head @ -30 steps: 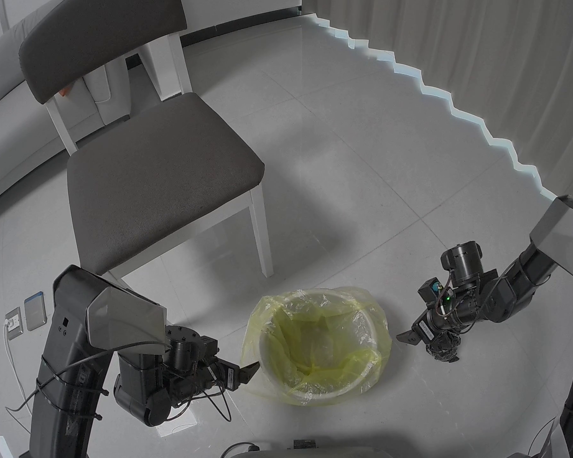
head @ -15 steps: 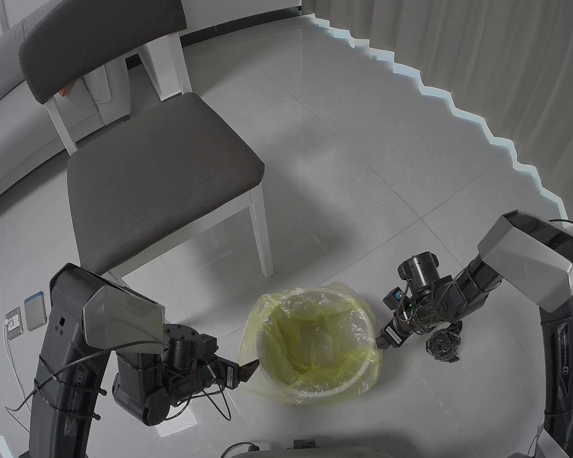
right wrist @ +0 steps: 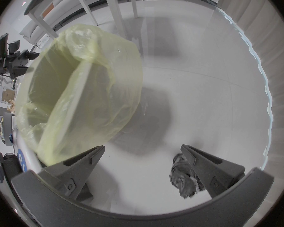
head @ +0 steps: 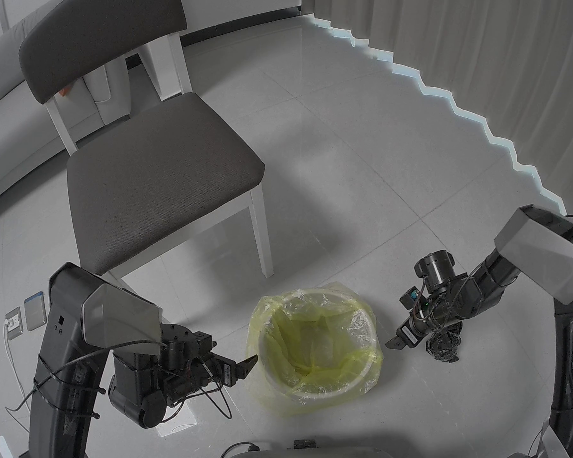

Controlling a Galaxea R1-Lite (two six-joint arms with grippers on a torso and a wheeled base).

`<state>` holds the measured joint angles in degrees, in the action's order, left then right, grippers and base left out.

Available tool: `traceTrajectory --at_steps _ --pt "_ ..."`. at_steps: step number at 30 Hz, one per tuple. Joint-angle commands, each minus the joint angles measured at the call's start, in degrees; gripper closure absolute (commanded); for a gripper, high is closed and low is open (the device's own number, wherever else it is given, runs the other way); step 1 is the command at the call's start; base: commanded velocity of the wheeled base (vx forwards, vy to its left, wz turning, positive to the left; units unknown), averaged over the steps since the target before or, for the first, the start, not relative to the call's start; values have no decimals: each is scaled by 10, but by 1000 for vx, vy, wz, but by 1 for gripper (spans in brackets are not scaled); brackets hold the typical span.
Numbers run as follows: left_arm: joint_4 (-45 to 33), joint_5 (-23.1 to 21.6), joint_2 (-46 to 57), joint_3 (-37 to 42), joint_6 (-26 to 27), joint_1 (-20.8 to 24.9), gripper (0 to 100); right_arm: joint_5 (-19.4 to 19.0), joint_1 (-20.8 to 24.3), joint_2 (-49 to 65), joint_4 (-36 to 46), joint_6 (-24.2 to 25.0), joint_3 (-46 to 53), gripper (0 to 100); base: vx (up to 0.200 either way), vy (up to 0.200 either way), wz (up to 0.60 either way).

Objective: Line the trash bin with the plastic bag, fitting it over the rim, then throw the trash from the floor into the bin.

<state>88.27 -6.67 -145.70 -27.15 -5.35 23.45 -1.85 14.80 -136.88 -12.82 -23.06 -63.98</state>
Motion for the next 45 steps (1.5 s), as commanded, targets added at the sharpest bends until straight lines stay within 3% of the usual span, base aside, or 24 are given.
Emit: traceTrajectory --at_steps 1,10,15,20,24,33,42,45 --pt "17 -1 -8 17 -1 -2 0 -4 -35 81 -1 -2 54 0 0 0 0" --pt "17 3 14 35 -1 4 0 3 -149 86 -1 -59 96 0 0 0 0" --pt "17 3 32 54 -3 5 0 3 -178 54 -13 -61 97 0 0 0 0" --pt "17 -10 72 86 0 9 0 1 -185 46 -31 -63 102 0 -80 0 0" --pt "17 -16 72 79 -3 4 0 -2 -183 42 -31 -62 98 0 -200 0 0" --pt "17 -15 71 69 -9 6 0 -3 -181 20 -46 -60 78 0 0 0 0" --pt "17 -13 74 61 -8 8 0 4 -178 -47 -35 -60 -18 0 0 0 0" --pt "17 -12 73 61 -8 9 0 8 -178 -72 15 -59 -70 0 0 0 0"
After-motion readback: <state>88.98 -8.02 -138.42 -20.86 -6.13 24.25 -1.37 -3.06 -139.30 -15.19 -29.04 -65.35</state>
